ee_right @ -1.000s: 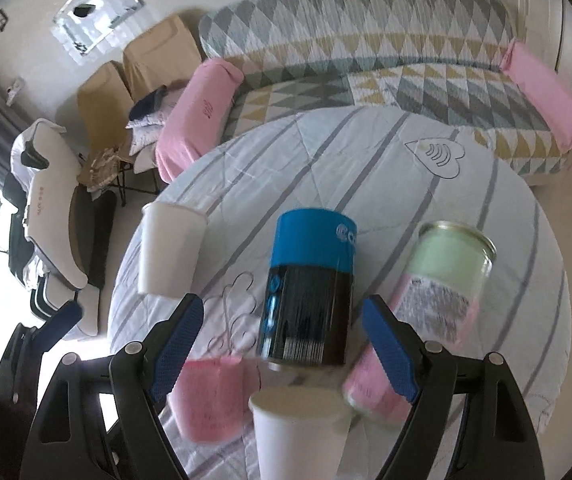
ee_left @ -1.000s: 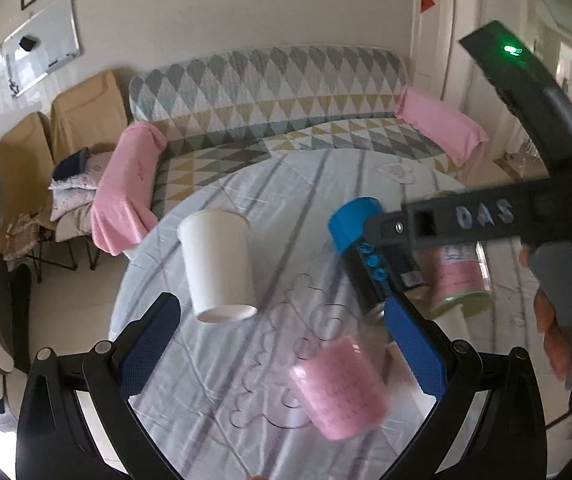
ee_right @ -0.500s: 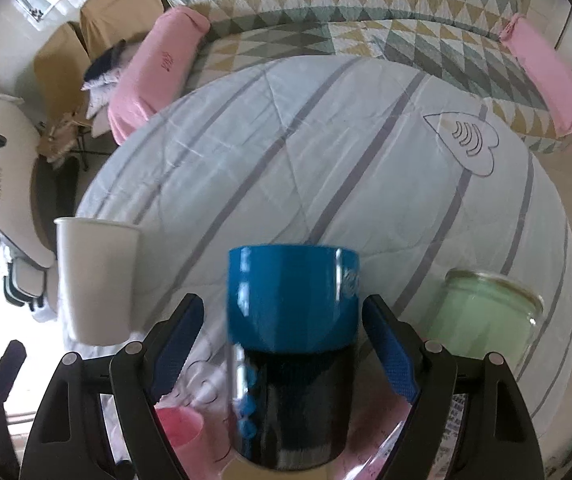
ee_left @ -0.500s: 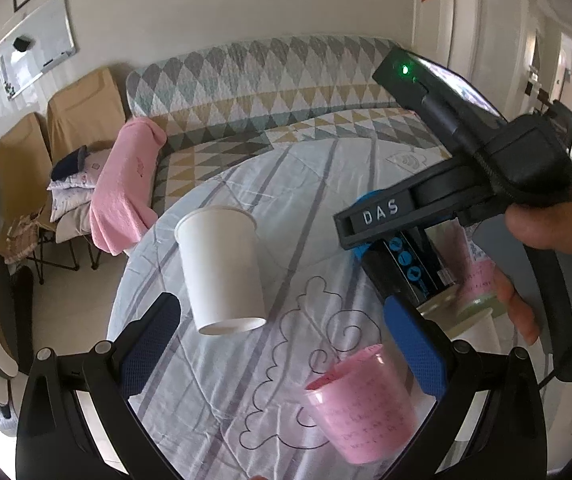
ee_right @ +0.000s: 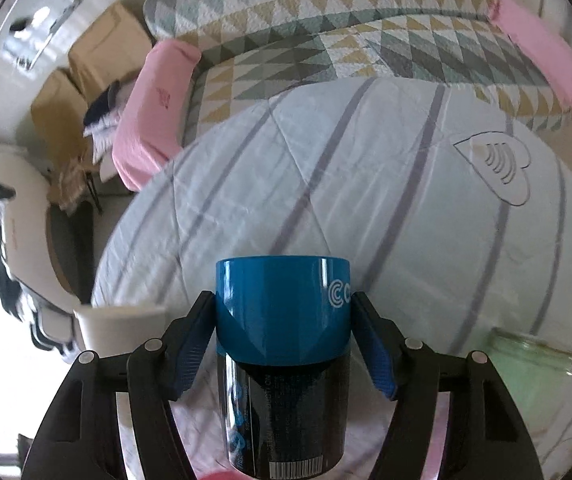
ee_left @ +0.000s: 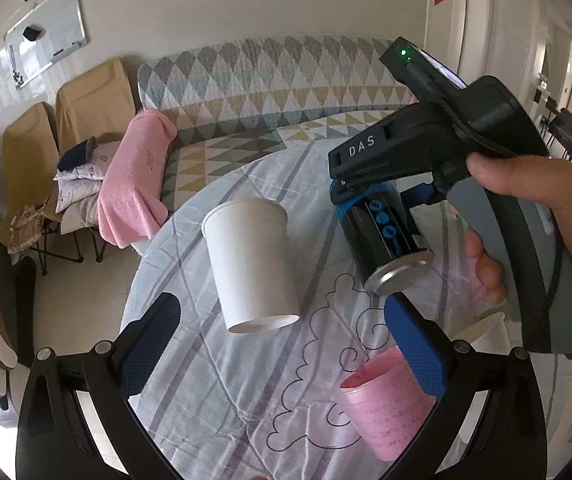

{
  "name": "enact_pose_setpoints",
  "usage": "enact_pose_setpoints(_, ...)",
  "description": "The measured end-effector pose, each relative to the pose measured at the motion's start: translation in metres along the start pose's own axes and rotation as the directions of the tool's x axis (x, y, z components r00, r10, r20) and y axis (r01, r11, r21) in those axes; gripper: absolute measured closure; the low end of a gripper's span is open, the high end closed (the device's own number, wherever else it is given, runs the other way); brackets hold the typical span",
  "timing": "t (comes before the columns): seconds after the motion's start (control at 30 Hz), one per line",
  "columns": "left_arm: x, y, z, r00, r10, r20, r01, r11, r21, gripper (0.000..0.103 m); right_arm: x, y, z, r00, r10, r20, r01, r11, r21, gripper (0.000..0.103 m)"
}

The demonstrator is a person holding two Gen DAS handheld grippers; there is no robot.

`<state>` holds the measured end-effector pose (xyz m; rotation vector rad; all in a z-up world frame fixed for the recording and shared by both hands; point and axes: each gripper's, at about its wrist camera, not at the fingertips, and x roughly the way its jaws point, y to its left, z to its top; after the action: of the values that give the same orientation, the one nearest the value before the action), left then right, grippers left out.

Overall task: Flip cup upright
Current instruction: 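Lower the blue-and-black cup onto the table and open the right tool, then grasp the blue-and-black cup around its body with the left tool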

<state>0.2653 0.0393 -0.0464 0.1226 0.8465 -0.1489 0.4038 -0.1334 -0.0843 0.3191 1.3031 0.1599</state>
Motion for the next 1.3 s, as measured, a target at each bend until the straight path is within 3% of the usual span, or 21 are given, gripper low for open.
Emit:
enact_pose_setpoints(0.13,0.000,0.000,0.000,1.000,-0.001,-0.001,0.001,1.000,0.003,0.000,0.003,-0.002,0.005,1.000,0.025,0.009,-0.026,0.999,0.035,0.034)
enact_pose_setpoints(0.27,-0.002,-0.002,-0.002,1.000,-0.001,-0.002,0.001,1.000,0.012,0.000,-0.005,-0.012,0.001,0.994,0.110,0.014,-0.111,0.991,0.068,0.024)
enact_pose_setpoints(0.43,-0.010,-0.011,0.003,0.999,-0.047,-0.016,0.047,0.999,0.016,0.000,-0.035,-0.018,-0.013,0.983,0.176,0.049,-0.178,0.983,0.045,0.024)
enact_pose_setpoints(0.6,-0.018,-0.032,0.018,0.998,-0.049,-0.032,0.050,0.997,0.052,0.000,-0.070,-0.033,-0.033,0.969,0.228,0.090,-0.230,0.973,0.013,0.023)
enact_pose_setpoints(0.87,0.007,-0.059,0.068,0.982,-0.084,-0.172,0.095,0.994,0.056,0.000,-0.112,-0.076,-0.059,0.957,0.151,0.248,-0.149,0.988,-0.024,0.021)
enact_pose_setpoints(1.1,0.048,-0.082,0.092,0.952,-0.086,-0.294,0.095,0.995,0.015,0.000,-0.115,-0.109,-0.066,0.952,0.143,0.270,-0.143,0.990,-0.021,0.021)
enact_pose_setpoints(1.3,0.080,-0.084,0.102,0.927,-0.085,-0.365,0.074,0.996,-0.043,0.001,-0.107,-0.122,-0.063,0.955,0.097,0.279,-0.088,0.995,-0.047,0.021)
